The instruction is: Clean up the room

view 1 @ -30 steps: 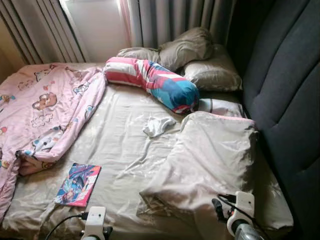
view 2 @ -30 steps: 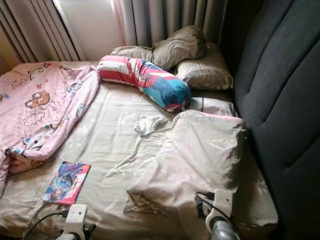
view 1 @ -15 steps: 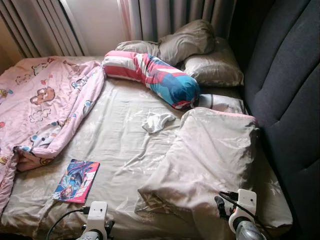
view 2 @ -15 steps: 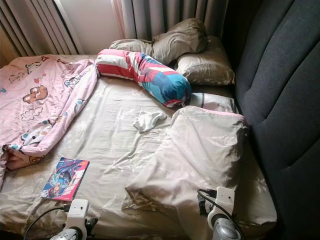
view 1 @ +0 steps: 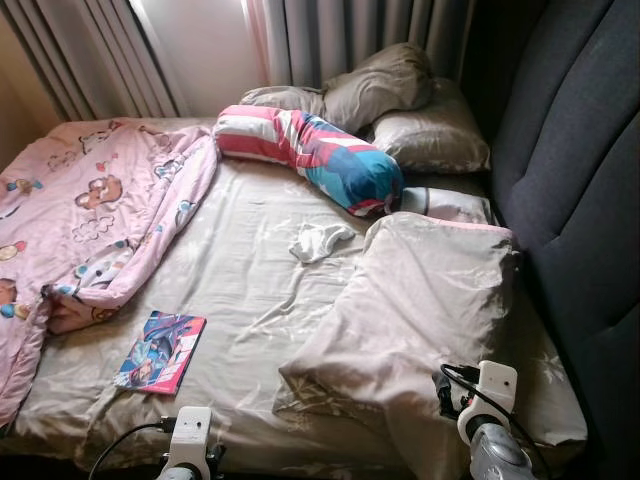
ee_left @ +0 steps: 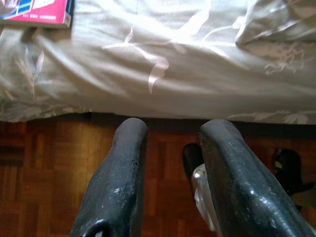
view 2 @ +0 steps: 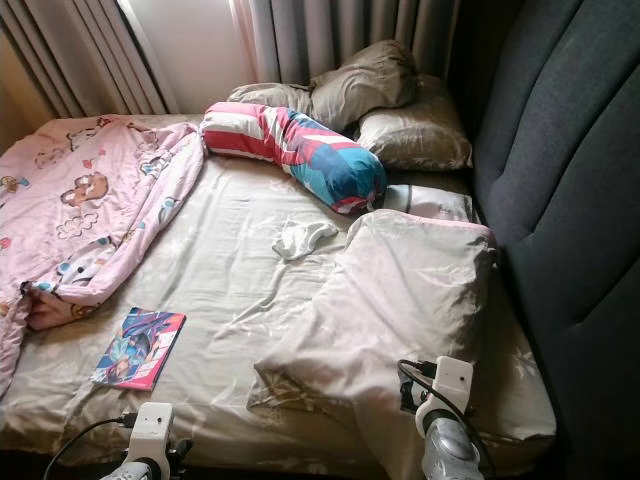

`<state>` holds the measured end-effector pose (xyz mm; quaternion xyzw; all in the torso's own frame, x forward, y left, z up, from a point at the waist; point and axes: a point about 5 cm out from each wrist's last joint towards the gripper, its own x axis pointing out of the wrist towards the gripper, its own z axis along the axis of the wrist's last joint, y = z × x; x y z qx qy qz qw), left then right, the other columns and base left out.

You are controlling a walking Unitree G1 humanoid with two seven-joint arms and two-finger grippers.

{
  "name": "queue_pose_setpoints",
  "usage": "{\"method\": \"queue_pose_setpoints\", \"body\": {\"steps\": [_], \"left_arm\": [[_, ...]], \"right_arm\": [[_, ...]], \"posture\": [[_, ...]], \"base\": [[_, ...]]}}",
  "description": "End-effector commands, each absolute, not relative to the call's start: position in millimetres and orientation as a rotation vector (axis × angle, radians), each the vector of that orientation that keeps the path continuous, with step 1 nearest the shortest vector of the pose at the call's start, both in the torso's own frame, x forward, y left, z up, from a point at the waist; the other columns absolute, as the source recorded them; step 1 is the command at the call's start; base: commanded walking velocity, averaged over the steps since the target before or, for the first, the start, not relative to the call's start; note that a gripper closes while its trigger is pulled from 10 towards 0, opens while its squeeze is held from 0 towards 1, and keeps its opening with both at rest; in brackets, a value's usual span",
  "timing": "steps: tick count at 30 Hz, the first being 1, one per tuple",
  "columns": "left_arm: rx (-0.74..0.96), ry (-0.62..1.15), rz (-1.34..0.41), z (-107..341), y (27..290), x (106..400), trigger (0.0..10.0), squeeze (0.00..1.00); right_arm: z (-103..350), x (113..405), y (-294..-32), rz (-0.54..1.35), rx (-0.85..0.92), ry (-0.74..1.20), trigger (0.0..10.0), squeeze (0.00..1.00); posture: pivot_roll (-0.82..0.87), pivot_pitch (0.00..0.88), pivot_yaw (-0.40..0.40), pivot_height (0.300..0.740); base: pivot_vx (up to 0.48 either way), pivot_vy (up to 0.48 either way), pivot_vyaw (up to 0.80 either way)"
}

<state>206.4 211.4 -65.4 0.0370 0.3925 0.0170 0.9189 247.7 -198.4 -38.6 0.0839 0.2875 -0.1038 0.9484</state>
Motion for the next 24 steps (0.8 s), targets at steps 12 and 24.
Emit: {"method": "queue_pose_setpoints", "body": {"steps": [12, 24], "left_arm": [[0.102, 0.807, 0.019, -66, 216, 203, 10.0, 0.0], [0.131, 0.793, -0.001, -64, 224, 200, 10.0, 0.0]], "right_arm": [[-38, 250, -195, -0.239, 0.215, 0.589, 10.0, 0.0], [-19, 272, -199, -0.273, 0.323, 0.471, 10.0, 0.0]], "posture": [[-0.04, 0.064, 0.068, 0.656], [-0.01, 0.109, 0.102, 0.656]], "base": [[0.0, 0.0, 0.0], [0.0, 0.0, 0.0]]}}
